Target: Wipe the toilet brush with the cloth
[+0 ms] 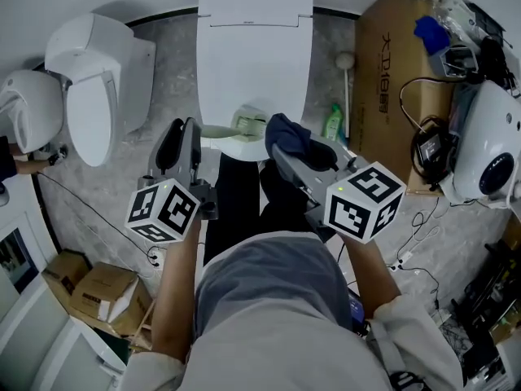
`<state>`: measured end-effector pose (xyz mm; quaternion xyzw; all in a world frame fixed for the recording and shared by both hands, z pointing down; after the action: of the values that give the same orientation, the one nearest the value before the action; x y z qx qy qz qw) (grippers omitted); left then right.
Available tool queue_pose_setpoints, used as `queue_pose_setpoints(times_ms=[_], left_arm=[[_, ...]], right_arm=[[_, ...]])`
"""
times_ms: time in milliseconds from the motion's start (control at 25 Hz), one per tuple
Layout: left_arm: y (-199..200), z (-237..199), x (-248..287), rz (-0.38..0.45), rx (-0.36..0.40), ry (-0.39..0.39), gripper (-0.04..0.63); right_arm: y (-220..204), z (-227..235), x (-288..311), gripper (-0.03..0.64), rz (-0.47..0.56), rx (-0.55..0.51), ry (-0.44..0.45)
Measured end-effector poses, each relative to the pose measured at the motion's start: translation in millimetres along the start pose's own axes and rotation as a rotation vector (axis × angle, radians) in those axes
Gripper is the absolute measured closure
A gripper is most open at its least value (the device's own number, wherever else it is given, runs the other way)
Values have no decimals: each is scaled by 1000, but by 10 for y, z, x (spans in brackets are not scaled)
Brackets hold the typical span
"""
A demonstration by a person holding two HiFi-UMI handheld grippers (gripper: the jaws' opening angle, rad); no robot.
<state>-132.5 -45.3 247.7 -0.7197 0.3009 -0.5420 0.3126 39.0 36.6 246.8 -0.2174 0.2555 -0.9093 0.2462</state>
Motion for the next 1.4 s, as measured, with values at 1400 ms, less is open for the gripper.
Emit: queue_pose_setpoints(times_ms=[1400], left_arm=[[-101,-108,-43,149,10,-42,595]], right_arm=[[-350,868,1253,505,-188,156,30]])
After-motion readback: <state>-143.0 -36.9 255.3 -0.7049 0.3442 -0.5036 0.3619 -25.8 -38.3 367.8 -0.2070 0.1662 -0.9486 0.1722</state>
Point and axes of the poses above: the fingertips, and each gripper's own axes: x forward along the fingers, z to its right, y out of its top, the point moved 2 cm from there along -x, backward along the fingers, and after that the axes turned 13 degrees about y, right-handed, at the moved point
